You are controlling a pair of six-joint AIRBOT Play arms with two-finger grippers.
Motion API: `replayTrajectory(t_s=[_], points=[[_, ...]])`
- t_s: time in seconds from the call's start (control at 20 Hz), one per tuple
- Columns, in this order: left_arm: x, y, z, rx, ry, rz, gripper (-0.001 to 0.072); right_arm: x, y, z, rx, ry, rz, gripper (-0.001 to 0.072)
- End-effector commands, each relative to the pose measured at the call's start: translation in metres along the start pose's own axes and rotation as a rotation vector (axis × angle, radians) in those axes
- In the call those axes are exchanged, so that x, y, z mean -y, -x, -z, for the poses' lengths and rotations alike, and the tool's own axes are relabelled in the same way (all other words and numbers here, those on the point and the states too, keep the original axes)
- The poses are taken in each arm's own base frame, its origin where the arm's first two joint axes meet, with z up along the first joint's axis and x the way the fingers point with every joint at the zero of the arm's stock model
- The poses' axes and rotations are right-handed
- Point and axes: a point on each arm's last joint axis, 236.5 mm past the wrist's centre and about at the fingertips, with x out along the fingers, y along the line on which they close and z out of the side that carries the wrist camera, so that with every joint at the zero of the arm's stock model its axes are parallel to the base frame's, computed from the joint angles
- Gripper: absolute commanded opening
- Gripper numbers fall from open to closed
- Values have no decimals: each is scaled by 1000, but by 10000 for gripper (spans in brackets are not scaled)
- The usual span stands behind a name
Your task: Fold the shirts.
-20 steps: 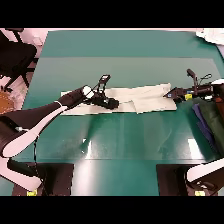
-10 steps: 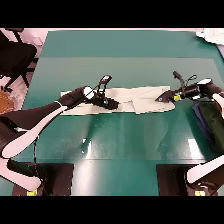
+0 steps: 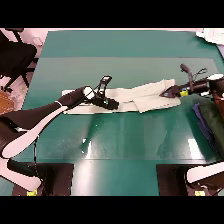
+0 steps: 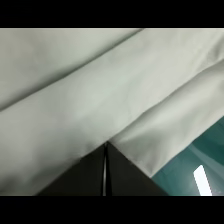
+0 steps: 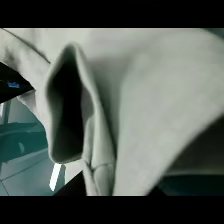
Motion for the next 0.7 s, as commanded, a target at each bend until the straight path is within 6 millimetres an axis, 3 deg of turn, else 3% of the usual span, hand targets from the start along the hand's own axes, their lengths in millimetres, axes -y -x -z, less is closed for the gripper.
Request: replayTrajectory(t_s=[0.0, 0.2, 0.3, 0.5, 0.65], points=[[3, 0, -2, 6, 20, 16, 22, -33, 33, -17, 90, 63, -8, 22], [5, 0, -2, 8, 28, 23, 23, -76, 46, -27, 78, 160, -24, 22], [11, 0, -7, 30, 40, 46, 23, -103, 43, -35, 57, 212, -39, 22], [18, 1, -19, 78, 63, 78, 22, -168, 2, -41, 1, 334, -77, 22], [16, 1, -17, 72, 51, 71, 22, -228, -36, -42, -7, 451, -108, 22]])
